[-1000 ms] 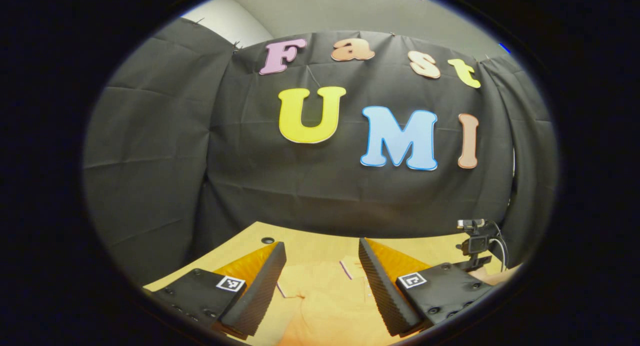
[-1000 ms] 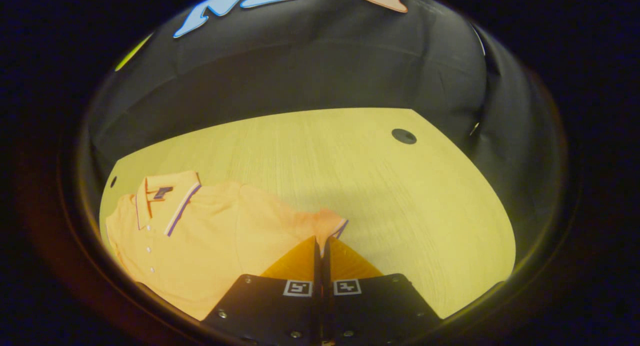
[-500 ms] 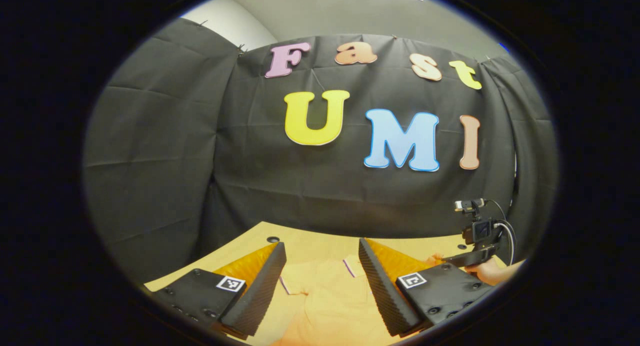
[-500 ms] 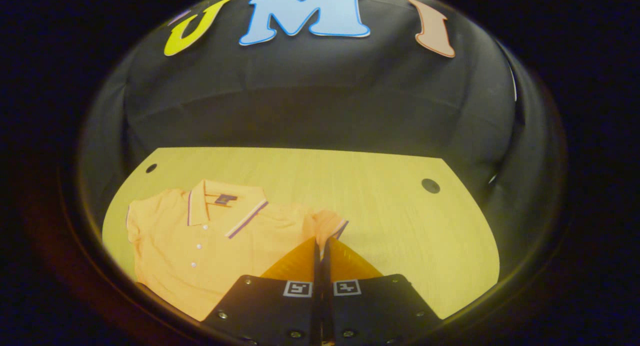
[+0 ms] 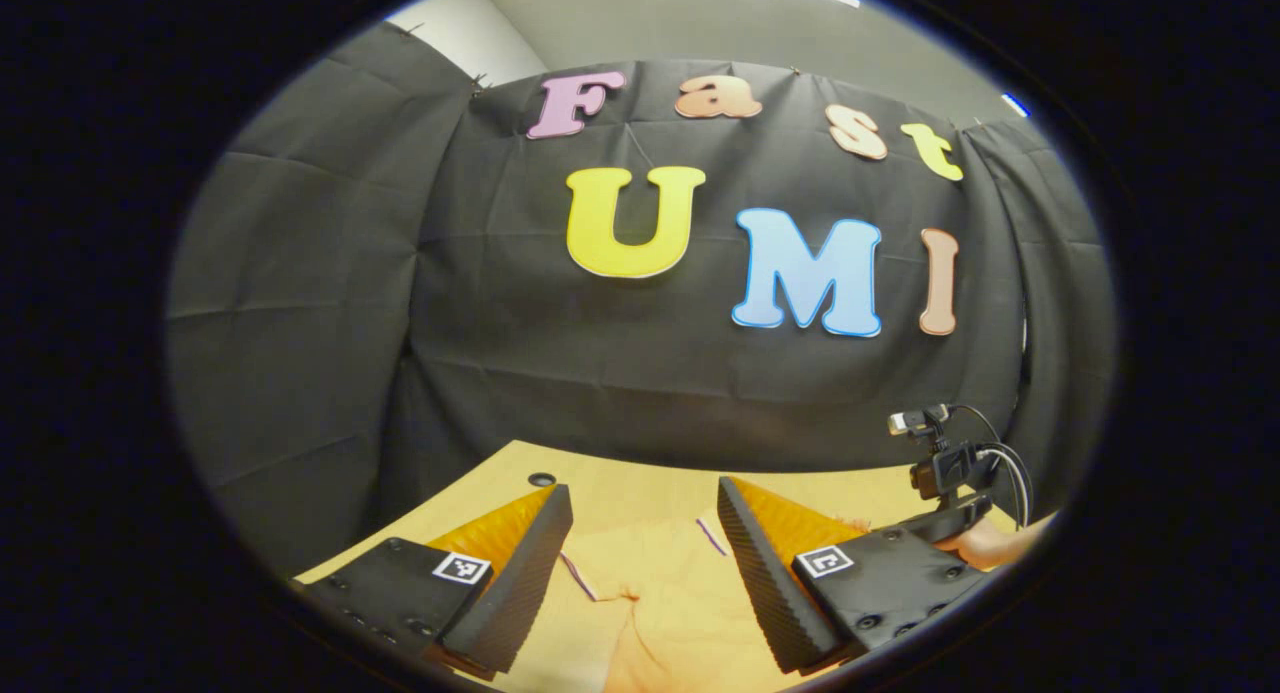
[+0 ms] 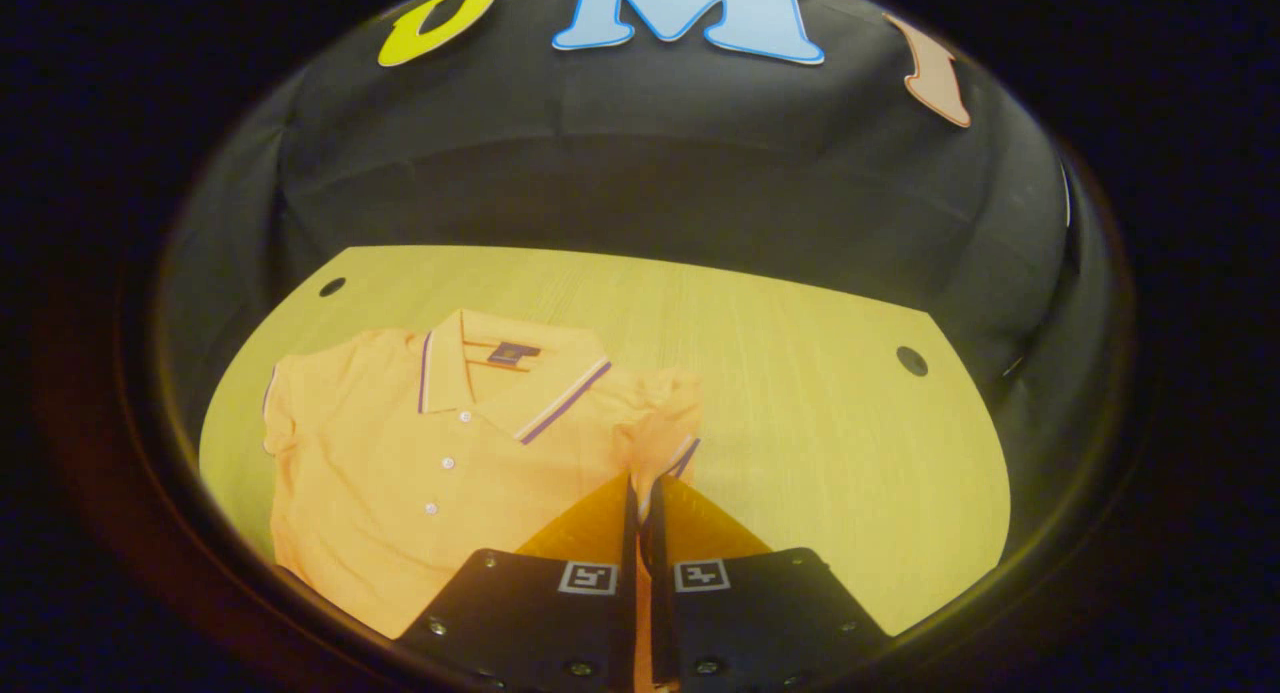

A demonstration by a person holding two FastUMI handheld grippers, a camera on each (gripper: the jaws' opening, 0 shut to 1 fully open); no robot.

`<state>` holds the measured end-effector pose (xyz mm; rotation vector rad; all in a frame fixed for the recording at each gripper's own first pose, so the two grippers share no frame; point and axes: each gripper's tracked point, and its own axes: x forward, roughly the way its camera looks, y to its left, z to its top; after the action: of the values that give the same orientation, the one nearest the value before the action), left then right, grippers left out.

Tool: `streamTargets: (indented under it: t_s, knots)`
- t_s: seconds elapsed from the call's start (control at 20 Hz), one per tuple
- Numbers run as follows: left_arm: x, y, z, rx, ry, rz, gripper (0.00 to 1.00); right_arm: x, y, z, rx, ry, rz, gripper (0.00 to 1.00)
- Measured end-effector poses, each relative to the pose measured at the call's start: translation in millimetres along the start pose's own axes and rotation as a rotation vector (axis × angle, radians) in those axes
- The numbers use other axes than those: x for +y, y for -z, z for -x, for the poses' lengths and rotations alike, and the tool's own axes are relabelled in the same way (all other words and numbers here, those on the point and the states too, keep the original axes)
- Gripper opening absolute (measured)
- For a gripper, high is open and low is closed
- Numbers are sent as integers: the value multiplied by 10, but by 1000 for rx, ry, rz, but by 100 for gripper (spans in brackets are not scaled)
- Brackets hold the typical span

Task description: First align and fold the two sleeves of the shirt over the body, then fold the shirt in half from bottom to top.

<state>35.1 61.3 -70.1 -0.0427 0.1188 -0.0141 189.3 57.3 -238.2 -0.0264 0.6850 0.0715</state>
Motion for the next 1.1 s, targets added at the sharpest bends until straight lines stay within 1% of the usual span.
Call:
streamTargets:
  t_s: [0.1,0.25,0.3,0.35,0.5,0.55,0.6,0.65,0.7,0.75,0.8,0.85,0.95,1.1]
  knots:
    - [114,94,-132,20,24,6,97,52,38,-21,12,21,11,7]
    - [251,196,-309,44,58,6,95,161,89,-26,31,27,-8,7]
    - [297,231,-365,51,65,-1,98,192,94,-10,33,25,-21,11]
    - [333,269,-412,59,69,-10,97,219,106,7,35,21,-34,22]
    - [369,371,-534,76,76,-9,98,290,102,109,25,16,-76,37]
    - [377,416,-576,84,79,-5,95,307,96,151,19,11,-84,45]
    - [384,473,-603,90,76,-5,98,334,91,209,11,2,-94,53]
    - [385,527,-638,96,75,-6,98,350,83,264,2,-3,-102,71]
    - [376,585,-657,102,74,-8,97,358,78,328,-8,-7,-112,75]
    - [364,649,-670,112,71,-9,97,368,52,401,-23,-11,-119,86]
    - [356,721,-693,124,70,-6,97,371,37,484,-39,-12,-121,92]
    - [349,789,-726,134,72,8,97,366,-9,569,-65,-8,-117,94]
    - [357,955,-789,165,72,36,98,395,-80,769,-113,-10,-105,96]
    - [488,1127,-971,197,39,53,97,467,-222,1130,-203,-14,-94,95]
